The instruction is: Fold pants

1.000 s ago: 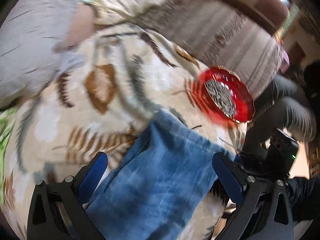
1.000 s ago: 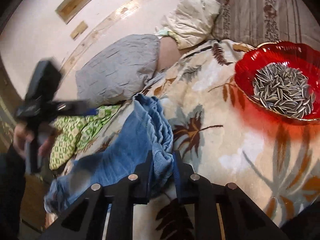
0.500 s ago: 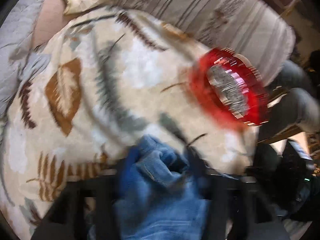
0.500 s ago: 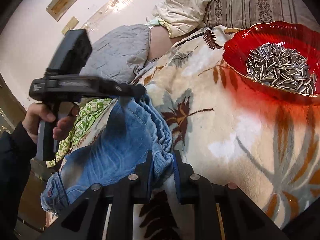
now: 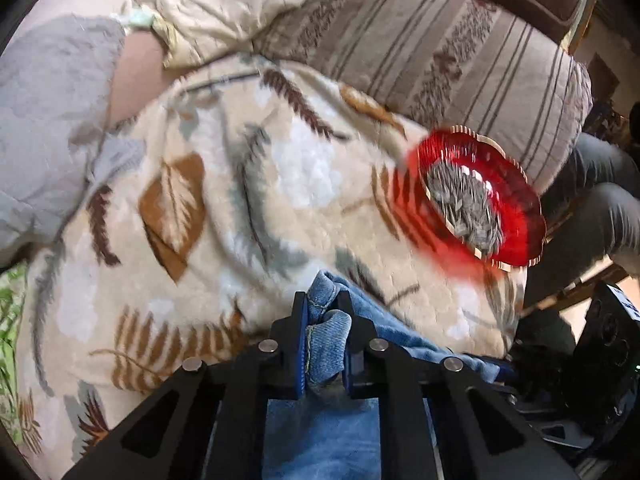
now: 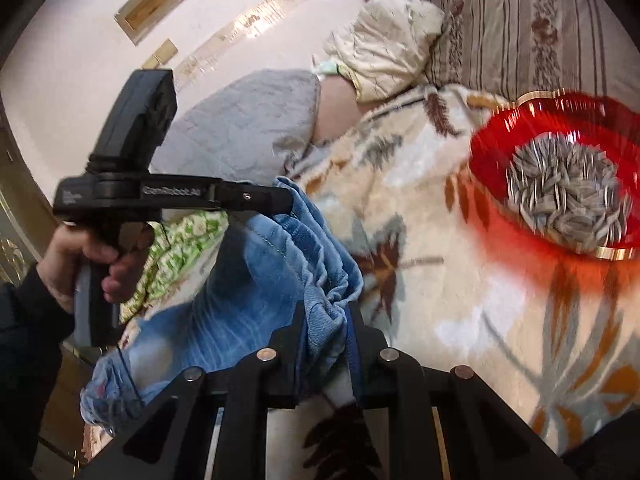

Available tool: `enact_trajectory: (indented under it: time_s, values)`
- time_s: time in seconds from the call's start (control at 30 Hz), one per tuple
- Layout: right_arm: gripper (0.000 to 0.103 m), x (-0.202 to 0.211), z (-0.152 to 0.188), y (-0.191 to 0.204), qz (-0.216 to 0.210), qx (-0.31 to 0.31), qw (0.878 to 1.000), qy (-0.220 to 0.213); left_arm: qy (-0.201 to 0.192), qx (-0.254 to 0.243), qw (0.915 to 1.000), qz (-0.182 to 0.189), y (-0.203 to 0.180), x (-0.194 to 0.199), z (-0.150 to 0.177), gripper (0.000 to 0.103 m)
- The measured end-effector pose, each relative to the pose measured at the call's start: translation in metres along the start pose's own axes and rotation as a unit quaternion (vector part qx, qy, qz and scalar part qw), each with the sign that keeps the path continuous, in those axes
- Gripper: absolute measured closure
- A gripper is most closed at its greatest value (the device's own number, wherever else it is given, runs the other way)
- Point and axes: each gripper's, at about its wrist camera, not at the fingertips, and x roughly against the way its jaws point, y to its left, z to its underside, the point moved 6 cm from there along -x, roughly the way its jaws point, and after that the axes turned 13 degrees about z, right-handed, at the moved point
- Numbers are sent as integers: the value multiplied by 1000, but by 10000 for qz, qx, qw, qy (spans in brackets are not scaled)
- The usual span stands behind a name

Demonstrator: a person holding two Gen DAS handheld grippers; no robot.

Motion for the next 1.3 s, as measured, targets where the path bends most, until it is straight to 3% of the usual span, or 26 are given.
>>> enact_trajectory:
  time_s: [0.23,0.33,0.47,0.67,0.7,0.73,0.77,0.8,0.87,1.0,1.1,1.3]
  values:
    - [85,4,-49,-10,200,-135,9987,-451,-404,21,9992,-1,-2,12,-51,90]
    - [85,-11,-55,-22,582,-168,9978,-279,-104,91,9999,-23,5,-15,-63,90]
    - [85,-32,-43,-34,926,-109,9956,87,359,319,9988,-136,24,-62,-55,89]
    - [79,-30,-45,-38,905,-218,9956,118,438,504,9976,-203,30,-71,-54,84]
    - [71,-26,-46,-37,952,-208,9952,87,362,565,9975,-232,31,-65,-56,71]
    - [64,-22,-49,-35,1031,-175,9945,4,241,647,9972,-292,32,-58,-60,44]
    - [40,-16,-51,-34,1085,-131,9939,-128,64,749,9964,-383,33,-47,-63,29]
    - [22,-5,-54,-32,1103,-124,9932,-349,-189,855,9950,-482,34,-32,-65,10]
    - [20,10,-59,-29,1089,-73,9920,-641,-459,987,9927,-513,34,-11,-67,9]
    - [17,24,-67,-19,1062,168,9910,-793,-523,1433,9879,-278,32,30,-47,9]
    - [15,31,-68,-14,911,151,9931,-718,-654,1621,9844,-219,27,69,-19,9]
    - [15,34,-49,21,489,465,9964,-508,-802,1804,9786,-584,29,155,55,9]
